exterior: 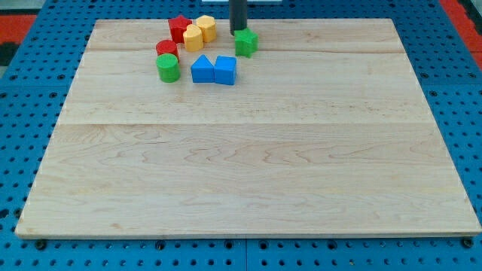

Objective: Drag the heart into the green star

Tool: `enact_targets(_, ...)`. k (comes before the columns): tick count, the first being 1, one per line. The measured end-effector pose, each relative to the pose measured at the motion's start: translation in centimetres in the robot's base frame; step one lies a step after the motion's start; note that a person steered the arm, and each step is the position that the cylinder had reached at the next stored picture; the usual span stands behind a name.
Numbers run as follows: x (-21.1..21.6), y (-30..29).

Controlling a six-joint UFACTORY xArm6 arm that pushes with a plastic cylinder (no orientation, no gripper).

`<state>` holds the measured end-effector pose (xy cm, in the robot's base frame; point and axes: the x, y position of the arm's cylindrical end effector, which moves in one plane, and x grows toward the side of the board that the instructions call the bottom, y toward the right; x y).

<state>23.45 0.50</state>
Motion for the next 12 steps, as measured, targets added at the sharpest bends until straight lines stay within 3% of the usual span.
enact_targets(2,-2.1,0.8)
enact_targets(4,-3.8,-3.9)
enact_targets(6,3.5,-3.7)
enact_targets(8,5.9,-10.6)
enact_targets(12,4.3,-12.3)
